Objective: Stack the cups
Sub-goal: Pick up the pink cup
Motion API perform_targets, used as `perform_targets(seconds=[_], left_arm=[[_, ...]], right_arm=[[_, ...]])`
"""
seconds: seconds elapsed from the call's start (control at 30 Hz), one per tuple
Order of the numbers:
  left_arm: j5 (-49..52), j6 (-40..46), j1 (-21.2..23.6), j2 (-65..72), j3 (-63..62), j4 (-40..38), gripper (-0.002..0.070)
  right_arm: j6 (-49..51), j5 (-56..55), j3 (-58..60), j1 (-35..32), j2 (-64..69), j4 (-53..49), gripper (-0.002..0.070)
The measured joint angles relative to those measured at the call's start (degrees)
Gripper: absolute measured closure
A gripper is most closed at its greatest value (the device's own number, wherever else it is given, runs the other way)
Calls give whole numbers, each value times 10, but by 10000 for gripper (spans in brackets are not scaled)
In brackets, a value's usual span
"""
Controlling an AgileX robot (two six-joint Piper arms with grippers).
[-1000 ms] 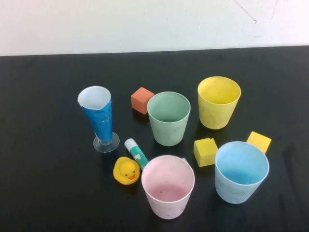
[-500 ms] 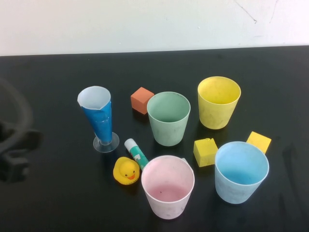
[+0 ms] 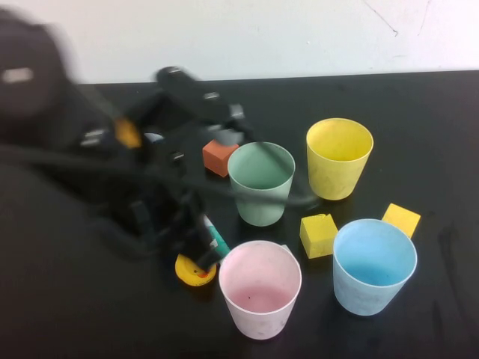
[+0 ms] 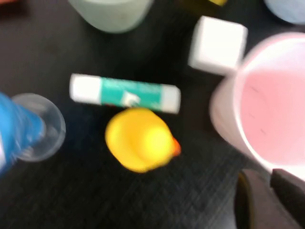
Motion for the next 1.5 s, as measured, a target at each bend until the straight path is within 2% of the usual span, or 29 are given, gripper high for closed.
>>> perform_targets(seconds=[0.07,0.23,0.3,0.5,0.57,0.73,0.97,1.17,1.5], left_arm=[[6,-31,-14,31,-33,26,574],[24,-69,-22,110,-94,44,358],[26,-74,-22,135,-103,44,307],[27,-80,-22,199,-107,38,268],[27,-80,-22,213,-107,32,284],[27,-79,-22,221,-107,28,391],[27,-66,-22,219,-107,23,498],[27,-43,-22,202,-111,-15,639],[32,-45,-22,84,-129,-3,666]], right_arm=[[0,2,0,0,0,0,679],[0,2,0,0,0,0,679],[0,5,0,0,0,0,679],[-6,9,0,0,0,0,679],[-8,9,0,0,0,0,679],[-11,9,0,0,0,0,679],[-17,9,0,0,0,0,679],[-22,9,0,0,0,0,679],[-24,9,0,0,0,0,679]])
